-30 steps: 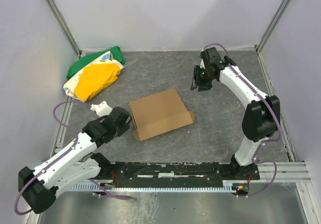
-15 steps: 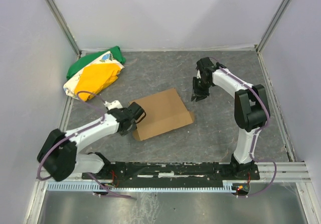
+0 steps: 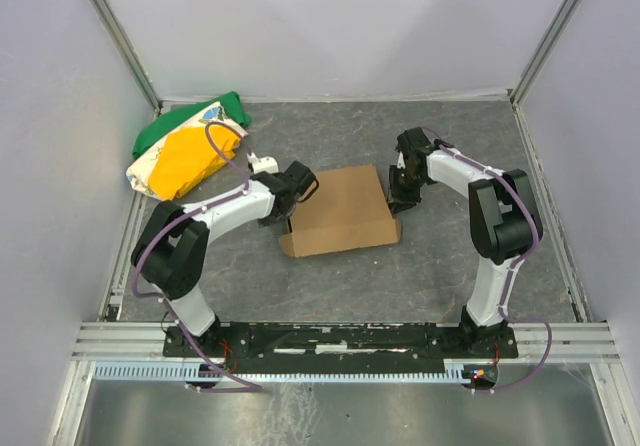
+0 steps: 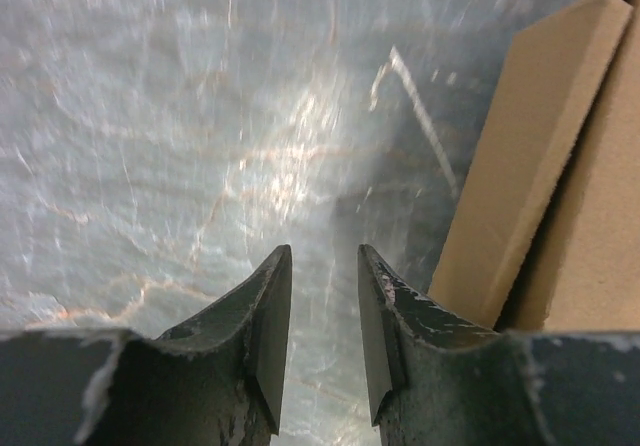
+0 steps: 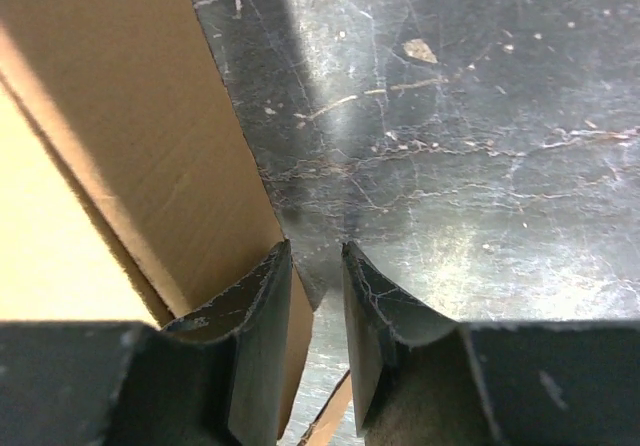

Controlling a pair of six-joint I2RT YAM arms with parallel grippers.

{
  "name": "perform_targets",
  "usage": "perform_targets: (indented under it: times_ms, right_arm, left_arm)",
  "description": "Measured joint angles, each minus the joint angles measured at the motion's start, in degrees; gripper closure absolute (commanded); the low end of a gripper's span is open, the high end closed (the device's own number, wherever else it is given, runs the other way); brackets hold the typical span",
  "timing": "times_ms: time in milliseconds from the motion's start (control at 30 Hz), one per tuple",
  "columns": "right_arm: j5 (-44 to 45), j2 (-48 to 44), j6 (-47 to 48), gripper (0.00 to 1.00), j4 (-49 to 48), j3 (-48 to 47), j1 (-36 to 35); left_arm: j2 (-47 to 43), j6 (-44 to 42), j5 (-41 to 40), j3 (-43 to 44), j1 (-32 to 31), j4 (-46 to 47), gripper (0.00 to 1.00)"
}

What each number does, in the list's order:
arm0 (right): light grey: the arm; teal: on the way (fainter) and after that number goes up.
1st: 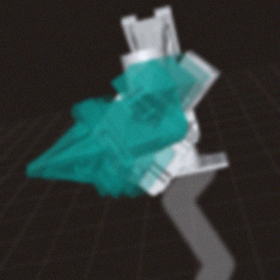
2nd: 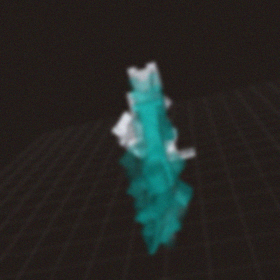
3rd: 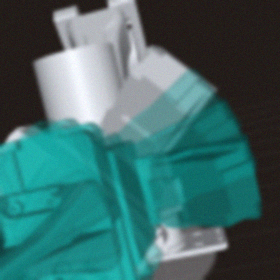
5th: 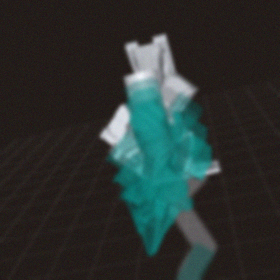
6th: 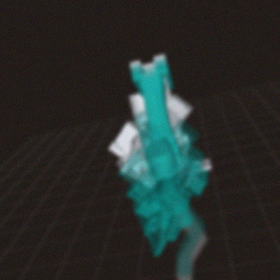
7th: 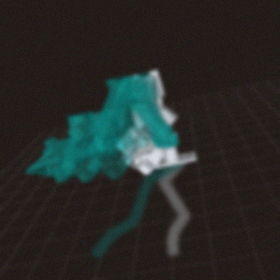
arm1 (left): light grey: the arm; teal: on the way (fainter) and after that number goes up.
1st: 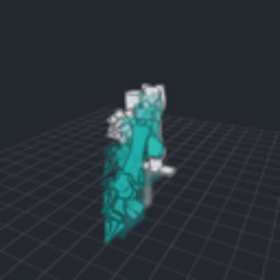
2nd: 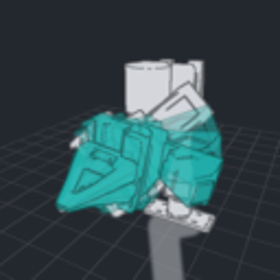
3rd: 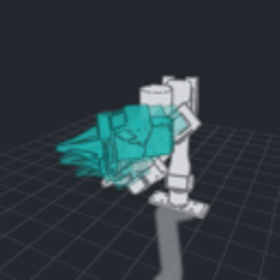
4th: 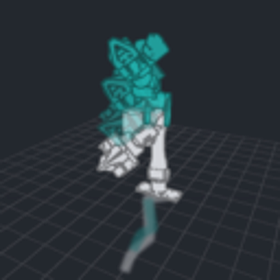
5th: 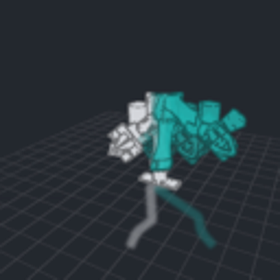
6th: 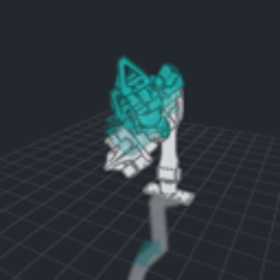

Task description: Fold the paper box

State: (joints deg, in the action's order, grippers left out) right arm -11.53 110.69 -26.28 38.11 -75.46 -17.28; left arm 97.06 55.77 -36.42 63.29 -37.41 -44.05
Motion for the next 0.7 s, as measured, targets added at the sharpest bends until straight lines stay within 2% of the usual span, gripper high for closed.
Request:
perform_targets:
  times_ms: [133, 267, 367, 567, 700]
  right_arm:
    - [1.46, -1.16, -0.57, 0.63, -0.2, 0.37, 0.04]
    - [3.54, -2.19, -0.98, 0.54, 0.85, 0.28, 0.0]
    - [7.8, -4.07, -1.79, 0.49, 2.84, 0.09, -0.46]
    - [17.97, -12.09, -2.82, 0.45, 4.35, 0.28, -1.75]
    - [21.18, -18.38, -3.74, 0.43, 4.26, 2.01, -1.38]
  left_arm:
    - [2.51, -5.2, -1.33, 6.49, 2.73, 0.72, 0.57]
    - [6.51, -9.29, -1.53, 13.46, 6.08, 2.05, 0.41]
    - [8.28, -10.29, -0.48, 14.82, 8.17, 2.75, 0.38]
    - [5.46, -10.29, 4.83, 5.9, 12.94, 3.74, 0.37]
    - [-2.29, -10.29, 8.33, -2.99, 16.83, 3.72, 0.35]
